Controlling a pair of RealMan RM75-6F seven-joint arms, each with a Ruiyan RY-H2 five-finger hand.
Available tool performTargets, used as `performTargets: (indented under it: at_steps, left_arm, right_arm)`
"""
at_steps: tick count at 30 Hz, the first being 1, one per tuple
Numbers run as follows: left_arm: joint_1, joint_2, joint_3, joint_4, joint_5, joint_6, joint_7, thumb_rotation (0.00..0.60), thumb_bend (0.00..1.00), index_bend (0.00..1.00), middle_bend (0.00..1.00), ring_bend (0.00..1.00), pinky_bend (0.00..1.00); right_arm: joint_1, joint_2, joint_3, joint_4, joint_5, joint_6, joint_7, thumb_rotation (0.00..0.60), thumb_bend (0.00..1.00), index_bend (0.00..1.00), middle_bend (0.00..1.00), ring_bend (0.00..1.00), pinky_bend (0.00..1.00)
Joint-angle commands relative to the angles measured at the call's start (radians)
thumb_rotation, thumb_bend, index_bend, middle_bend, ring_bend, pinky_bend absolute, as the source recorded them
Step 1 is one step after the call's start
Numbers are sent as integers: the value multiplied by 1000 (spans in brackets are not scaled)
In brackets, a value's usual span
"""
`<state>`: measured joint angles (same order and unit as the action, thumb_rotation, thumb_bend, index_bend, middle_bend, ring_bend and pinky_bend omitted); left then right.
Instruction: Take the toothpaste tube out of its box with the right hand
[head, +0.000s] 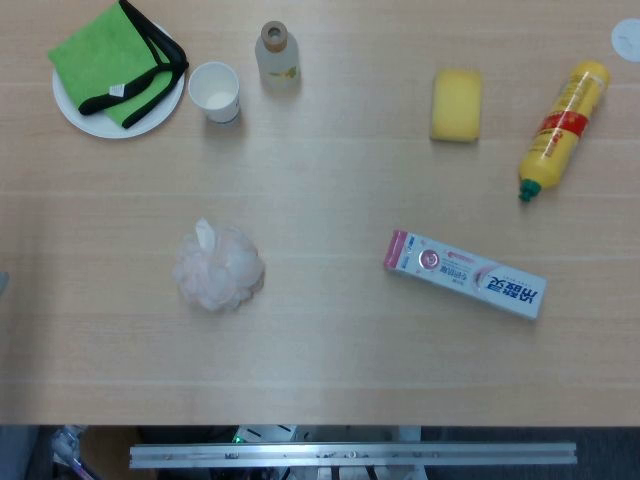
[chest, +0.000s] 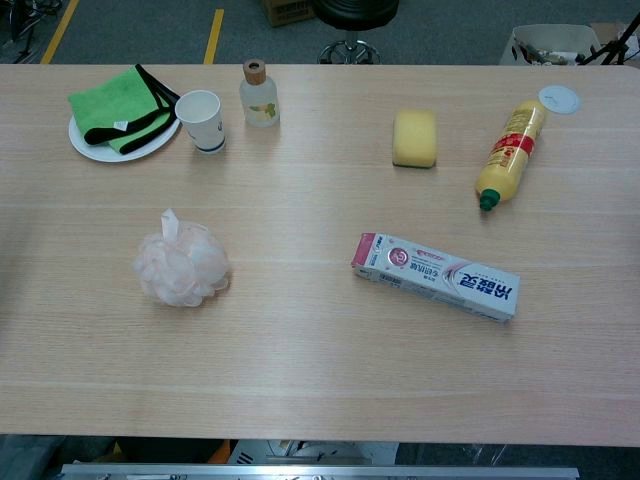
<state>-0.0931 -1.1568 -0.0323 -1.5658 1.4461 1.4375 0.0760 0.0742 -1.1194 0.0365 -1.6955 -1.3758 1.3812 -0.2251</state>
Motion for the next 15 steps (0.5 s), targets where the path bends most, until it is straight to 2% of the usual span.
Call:
performTargets:
  at_steps: [1,15]
  left_arm:
    - [-1,0,0,1,-1,-3,0,600,164,136,41,91,107]
    - [-1,0,1,3,-2,-5,-1,600,164,136,41,91,114]
  right_arm:
    - [0,0,-1,-1,0,-1,0,600,0,331,298,239,403]
    - [3,-4,2,-24,23,-14,-5,600,0,331,298,239,403]
